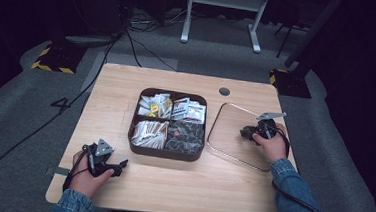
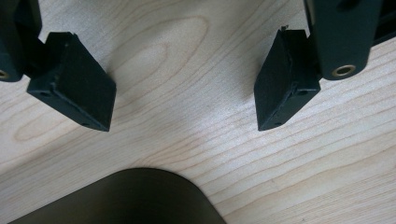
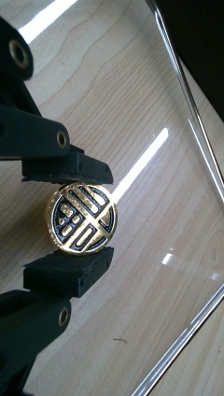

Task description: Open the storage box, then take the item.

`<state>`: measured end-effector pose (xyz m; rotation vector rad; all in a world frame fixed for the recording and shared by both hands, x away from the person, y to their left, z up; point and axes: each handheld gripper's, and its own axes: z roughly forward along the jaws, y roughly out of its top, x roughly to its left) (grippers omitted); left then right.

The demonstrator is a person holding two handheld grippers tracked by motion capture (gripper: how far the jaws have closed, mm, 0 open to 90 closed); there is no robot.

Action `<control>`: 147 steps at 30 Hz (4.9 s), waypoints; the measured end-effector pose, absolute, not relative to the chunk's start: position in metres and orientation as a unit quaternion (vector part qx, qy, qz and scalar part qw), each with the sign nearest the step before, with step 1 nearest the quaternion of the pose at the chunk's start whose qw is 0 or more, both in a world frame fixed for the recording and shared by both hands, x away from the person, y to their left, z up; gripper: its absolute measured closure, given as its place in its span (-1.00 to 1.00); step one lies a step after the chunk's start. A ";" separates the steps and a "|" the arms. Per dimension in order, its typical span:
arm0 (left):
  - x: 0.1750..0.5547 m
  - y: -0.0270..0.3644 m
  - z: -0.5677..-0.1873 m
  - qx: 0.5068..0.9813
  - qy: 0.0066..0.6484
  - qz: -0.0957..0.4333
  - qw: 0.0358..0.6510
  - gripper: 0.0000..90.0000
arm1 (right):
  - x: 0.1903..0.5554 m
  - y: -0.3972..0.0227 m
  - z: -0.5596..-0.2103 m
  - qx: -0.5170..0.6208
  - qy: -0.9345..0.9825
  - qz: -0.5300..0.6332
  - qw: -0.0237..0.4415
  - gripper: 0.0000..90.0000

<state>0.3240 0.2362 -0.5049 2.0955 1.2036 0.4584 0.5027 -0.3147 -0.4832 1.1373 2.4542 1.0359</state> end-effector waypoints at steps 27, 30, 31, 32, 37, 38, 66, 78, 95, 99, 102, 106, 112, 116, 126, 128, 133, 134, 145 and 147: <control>0.324 0.233 -0.504 0.804 0.461 0.172 0.334 -0.52 | 0.446 -0.308 -0.466 0.387 0.790 0.454 0.142 -0.17; 0.325 0.234 -0.500 0.805 0.468 0.158 0.328 -0.45 | 0.428 -0.304 -0.467 0.369 0.800 0.454 0.135 -0.17; 0.325 0.234 -0.499 0.804 0.470 0.152 0.330 -0.42 | 0.423 -0.303 -0.468 0.366 0.802 0.453 0.134 -0.17; 0.325 0.234 -0.498 0.803 0.473 0.144 0.334 -0.41 | 0.419 -0.302 -0.469 0.364 0.805 0.450 0.132 -0.18; 0.325 0.231 -0.493 0.804 0.468 0.144 0.337 -0.41 | 0.401 -0.293 -0.478 0.334 0.832 0.426 0.120 -0.18; 0.325 0.230 -0.492 0.804 0.467 0.145 0.338 -0.41 | 0.398 -0.291 -0.479 0.330 0.834 0.427 0.115 -0.18; 0.340 0.244 -0.485 0.804 0.465 0.159 0.335 -0.49 | 0.375 -0.243 -0.505 0.243 0.878 0.398 0.111 -0.29; 0.344 0.242 -0.453 0.782 0.463 0.172 0.381 -0.41 | 0.376 -0.243 -0.505 0.245 0.877 0.399 0.111 -0.29; 0.375 0.206 -0.429 0.780 0.433 0.177 0.415 -0.24 | 0.376 -0.243 -0.505 0.247 0.876 0.399 0.111 -0.27; 0.384 0.195 -0.435 0.797 0.420 0.159 0.403 -0.21 | 0.376 -0.243 -0.505 0.249 0.875 0.400 0.112 -0.25; 0.390 0.190 -0.440 0.812 0.416 0.169 0.373 -0.09 | 0.376 -0.243 -0.505 0.250 0.875 0.400 0.113 -0.24; 0.397 0.187 -0.447 0.819 0.422 0.171 0.348 0.08 | 0.376 -0.244 -0.505 0.252 0.874 0.400 0.115 -0.22; 0.403 0.183 -0.455 0.832 0.419 0.167 0.323 0.32 | 0.376 -0.244 -0.505 0.252 0.874 0.400 0.115 -0.21; 0.404 0.184 -0.457 0.833 0.424 0.170 0.313 0.58 | 0.376 -0.244 -0.505 0.252 0.874 0.400 0.115 -0.21; 0.404 0.188 -0.456 0.823 0.440 0.172 0.315 0.84 | 0.376 -0.244 -0.505 0.253 0.873 0.399 0.115 -0.21; 0.404 0.185 -0.457 0.825 0.440 0.179 0.307 0.84 | 0.376 -0.244 -0.505 0.253 0.874 0.400 0.115 -0.21; 0.406 0.179 -0.460 0.831 0.436 0.190 0.287 0.78 | 0.376 -0.244 -0.505 0.253 0.873 0.400 0.115 -0.21; 0.407 0.179 -0.459 0.830 0.440 0.190 0.285 0.81 | 0.376 -0.244 -0.505 0.253 0.873 0.399 0.115 -0.21; 0.406 0.190 -0.456 0.813 0.454 0.168 0.324 1.00 | 0.376 -0.244 -0.505 0.253 0.873 0.400 0.116 -0.21; 0.404 0.194 -0.452 0.809 0.452 0.165 0.338 1.00 | 0.376 -0.244 -0.505 0.253 0.873 0.400 0.115 -0.21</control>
